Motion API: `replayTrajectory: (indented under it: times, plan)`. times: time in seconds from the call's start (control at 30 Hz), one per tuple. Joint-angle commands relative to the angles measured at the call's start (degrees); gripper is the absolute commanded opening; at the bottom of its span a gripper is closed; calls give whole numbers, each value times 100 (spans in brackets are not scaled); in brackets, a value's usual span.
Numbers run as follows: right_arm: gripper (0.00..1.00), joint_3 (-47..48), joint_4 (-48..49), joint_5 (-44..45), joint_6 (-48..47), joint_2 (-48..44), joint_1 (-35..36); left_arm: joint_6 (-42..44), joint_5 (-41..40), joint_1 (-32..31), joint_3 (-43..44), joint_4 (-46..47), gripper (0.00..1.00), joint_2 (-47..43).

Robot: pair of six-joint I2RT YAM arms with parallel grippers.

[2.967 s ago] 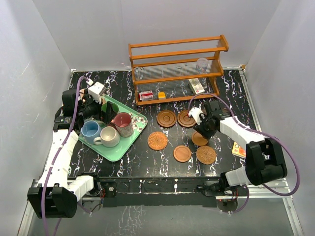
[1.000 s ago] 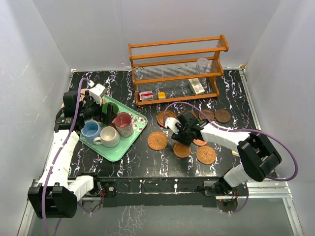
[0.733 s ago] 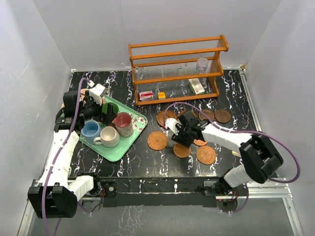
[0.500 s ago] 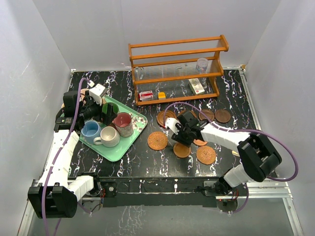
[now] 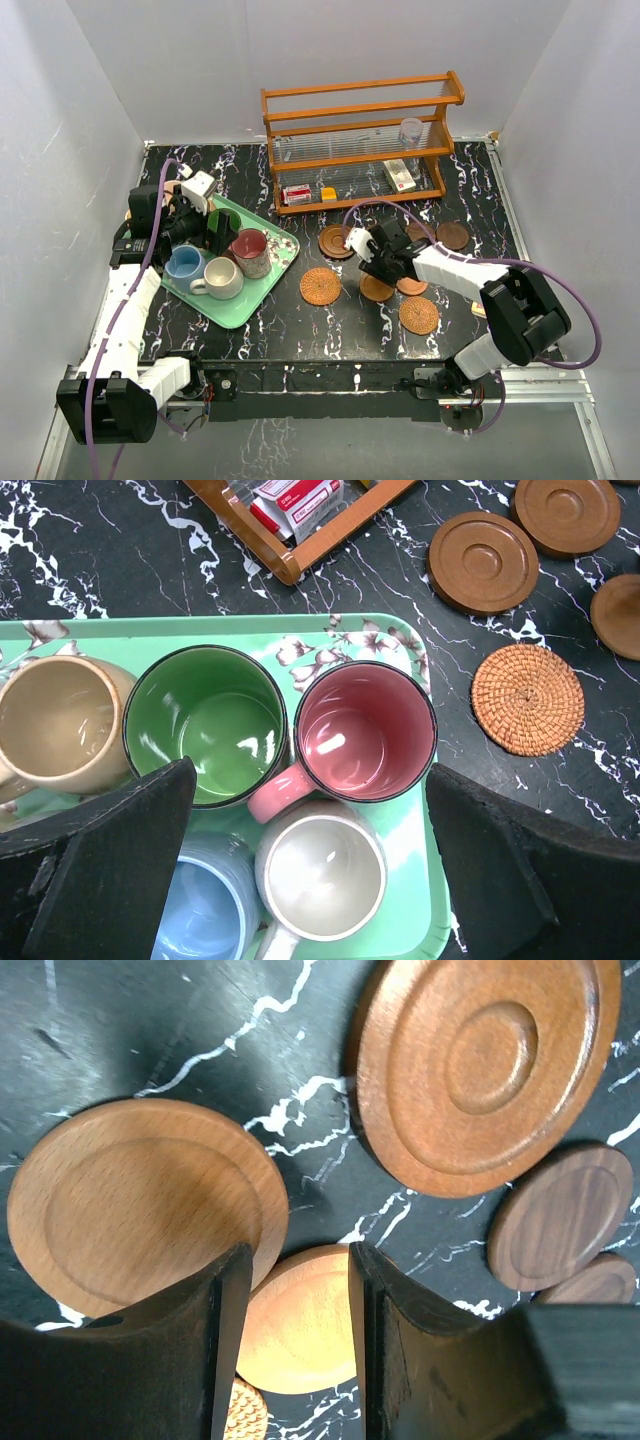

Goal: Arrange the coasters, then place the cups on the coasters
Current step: Move the coaster to the center of the board.

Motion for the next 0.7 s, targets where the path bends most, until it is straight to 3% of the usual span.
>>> replayTrajectory:
  times: [0.0, 0.67]
  plan:
    - [41, -95, 74, 266, -154, 67, -220, 75, 192, 4, -34, 22, 99, -122]
    - [39, -558, 253, 150, -685, -320, -1559, 66, 273, 38, -60, 9, 99, -178]
